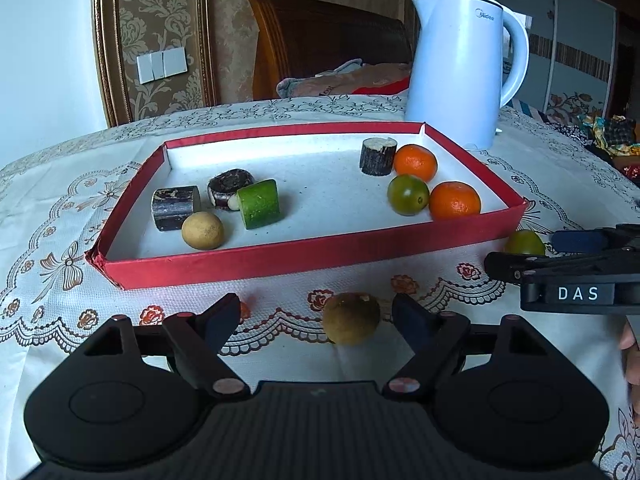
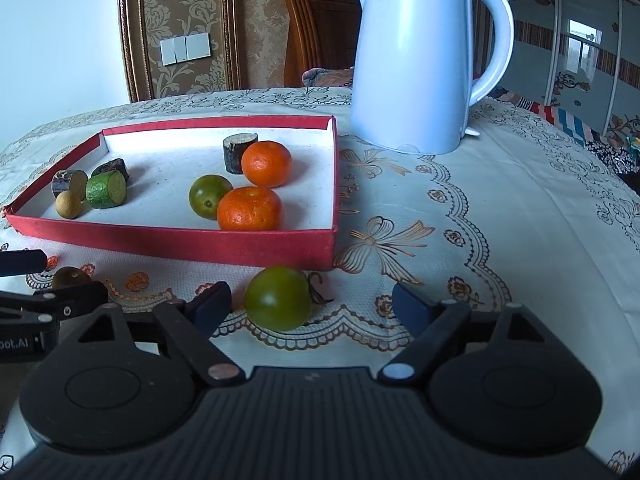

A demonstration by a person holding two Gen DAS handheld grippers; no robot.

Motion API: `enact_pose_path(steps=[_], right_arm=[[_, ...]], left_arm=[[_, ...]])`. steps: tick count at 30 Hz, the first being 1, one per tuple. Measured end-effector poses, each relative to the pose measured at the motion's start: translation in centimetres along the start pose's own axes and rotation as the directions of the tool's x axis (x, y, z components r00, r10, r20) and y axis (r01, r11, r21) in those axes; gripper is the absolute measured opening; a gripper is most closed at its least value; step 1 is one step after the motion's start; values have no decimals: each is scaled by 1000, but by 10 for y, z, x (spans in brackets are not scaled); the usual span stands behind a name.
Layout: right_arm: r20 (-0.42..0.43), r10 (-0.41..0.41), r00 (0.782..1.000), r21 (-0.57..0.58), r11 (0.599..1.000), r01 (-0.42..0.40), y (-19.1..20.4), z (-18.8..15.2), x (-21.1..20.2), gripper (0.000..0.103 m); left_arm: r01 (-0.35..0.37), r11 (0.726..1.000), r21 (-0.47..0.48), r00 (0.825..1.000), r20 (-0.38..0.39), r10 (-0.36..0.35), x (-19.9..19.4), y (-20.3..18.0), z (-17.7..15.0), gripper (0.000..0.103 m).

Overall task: Organize fruits
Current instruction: 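Move left tool to another brown kiwi while right tool approaches a green tomato, then close left tool on the kiwi while right tool grasps the green tomato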

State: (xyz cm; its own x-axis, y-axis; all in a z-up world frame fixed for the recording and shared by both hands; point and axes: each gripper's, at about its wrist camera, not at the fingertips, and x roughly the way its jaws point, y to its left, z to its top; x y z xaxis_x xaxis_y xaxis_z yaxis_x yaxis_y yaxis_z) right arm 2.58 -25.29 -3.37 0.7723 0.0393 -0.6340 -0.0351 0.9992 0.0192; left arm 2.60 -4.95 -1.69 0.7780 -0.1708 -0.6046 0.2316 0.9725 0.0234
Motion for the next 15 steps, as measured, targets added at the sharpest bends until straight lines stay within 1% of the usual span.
enact_pose_path(steps=[2, 4, 8, 10, 13, 15], right_arm=[[-6, -4, 1000, -5, 1000, 4, 1, 0, 1, 86], [-7, -7, 1000, -9, 1000, 7, 2, 0, 2, 86], [-8, -9, 1000, -13, 1000, 9, 2, 0, 2, 87], [-8, -10, 1000, -16, 1000, 10, 2, 0, 2, 86], [-5, -2, 1000, -24, 1000, 2, 4, 1, 2, 82], [-2, 1, 1000, -29, 1000, -1, 5, 1, 2, 75]], left_arm=[[3, 1000, 13, 1000, -5, -2, 2, -2, 0, 83], [7, 1000, 6, 1000, -15, -7, 3, -1, 0, 75], [8, 1000, 6, 1000, -12, -8, 3, -1, 0, 71], [15, 1000, 14, 1000, -6, -15, 2, -3, 0, 62], [24, 999, 21, 1000, -1, -24, 1, -3, 0, 53], [28, 999, 18, 1000, 0, -28, 1, -3, 0, 48]])
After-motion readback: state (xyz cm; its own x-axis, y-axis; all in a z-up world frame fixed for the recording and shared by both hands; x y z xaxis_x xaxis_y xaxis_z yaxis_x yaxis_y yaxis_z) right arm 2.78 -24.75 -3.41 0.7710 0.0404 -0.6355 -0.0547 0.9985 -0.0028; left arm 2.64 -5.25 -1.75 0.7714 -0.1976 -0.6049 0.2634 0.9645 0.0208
